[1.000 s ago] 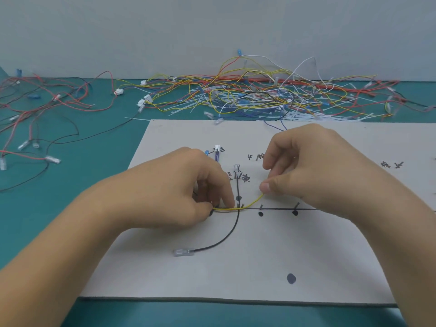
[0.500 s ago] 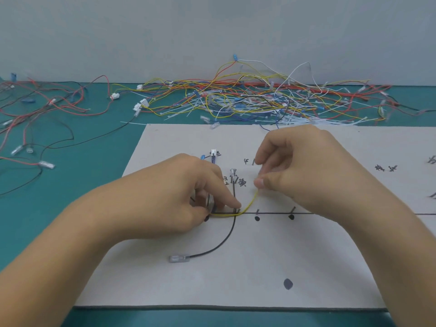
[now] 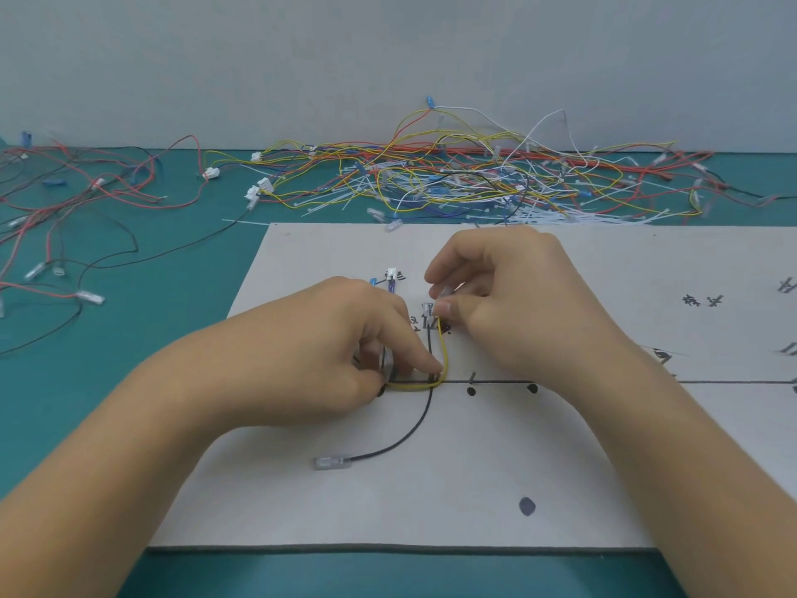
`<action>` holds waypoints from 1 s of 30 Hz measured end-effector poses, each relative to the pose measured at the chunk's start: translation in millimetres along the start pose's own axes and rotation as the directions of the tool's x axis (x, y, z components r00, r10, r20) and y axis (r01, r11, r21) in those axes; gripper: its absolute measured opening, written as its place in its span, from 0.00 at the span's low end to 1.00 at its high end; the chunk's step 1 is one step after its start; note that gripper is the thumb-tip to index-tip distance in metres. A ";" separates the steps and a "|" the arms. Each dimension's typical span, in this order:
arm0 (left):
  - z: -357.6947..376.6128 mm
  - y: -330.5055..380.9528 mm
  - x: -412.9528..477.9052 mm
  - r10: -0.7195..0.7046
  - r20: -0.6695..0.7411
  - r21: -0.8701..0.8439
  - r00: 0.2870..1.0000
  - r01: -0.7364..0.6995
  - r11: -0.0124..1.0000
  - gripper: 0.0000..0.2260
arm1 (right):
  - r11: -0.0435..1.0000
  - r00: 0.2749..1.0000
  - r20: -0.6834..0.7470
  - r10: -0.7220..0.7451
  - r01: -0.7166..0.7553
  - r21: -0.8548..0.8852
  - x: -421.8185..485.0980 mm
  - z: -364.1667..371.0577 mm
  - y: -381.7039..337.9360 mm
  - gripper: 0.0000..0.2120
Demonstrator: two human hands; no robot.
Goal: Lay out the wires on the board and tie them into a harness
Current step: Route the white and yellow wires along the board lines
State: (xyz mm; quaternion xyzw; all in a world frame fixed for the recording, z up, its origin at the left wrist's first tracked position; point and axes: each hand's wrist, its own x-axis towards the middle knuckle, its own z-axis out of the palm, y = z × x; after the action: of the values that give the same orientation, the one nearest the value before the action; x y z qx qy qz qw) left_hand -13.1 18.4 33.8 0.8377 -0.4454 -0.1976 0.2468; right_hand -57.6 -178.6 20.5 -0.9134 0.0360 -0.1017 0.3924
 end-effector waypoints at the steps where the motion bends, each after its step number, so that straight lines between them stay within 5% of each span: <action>1: -0.1 0.2 0.1 -0.002 0.001 -0.001 1.000 0.002 1.000 0.25 | 1.000 1.000 -0.002 -0.015 0.015 0.015 -0.4 1.3 -0.9 0.13; 9: 0.0 0.7 0.5 -0.008 -0.001 -0.027 1.000 0.008 1.000 0.25 | 0.991 0.999 -0.033 0.005 -0.001 0.134 -0.8 0.0 2.5 0.13; 19: 0.3 0.6 0.5 -0.015 -0.002 -0.029 1.000 0.015 0.999 0.25 | 0.999 0.998 -0.063 0.000 -0.002 -0.032 3.4 8.5 5.2 0.07; 30: 1.7 -4.8 -0.2 -0.016 -0.014 0.006 1.000 0.016 1.000 0.23 | 0.990 0.998 0.058 -0.006 0.014 -0.140 1.0 5.3 5.3 0.09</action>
State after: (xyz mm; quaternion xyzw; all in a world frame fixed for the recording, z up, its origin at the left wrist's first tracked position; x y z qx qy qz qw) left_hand -11.0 20.5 29.6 0.8432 -0.4376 -0.1924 0.2458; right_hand -55.4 -178.7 13.2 -0.9415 0.0274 -0.0747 0.3275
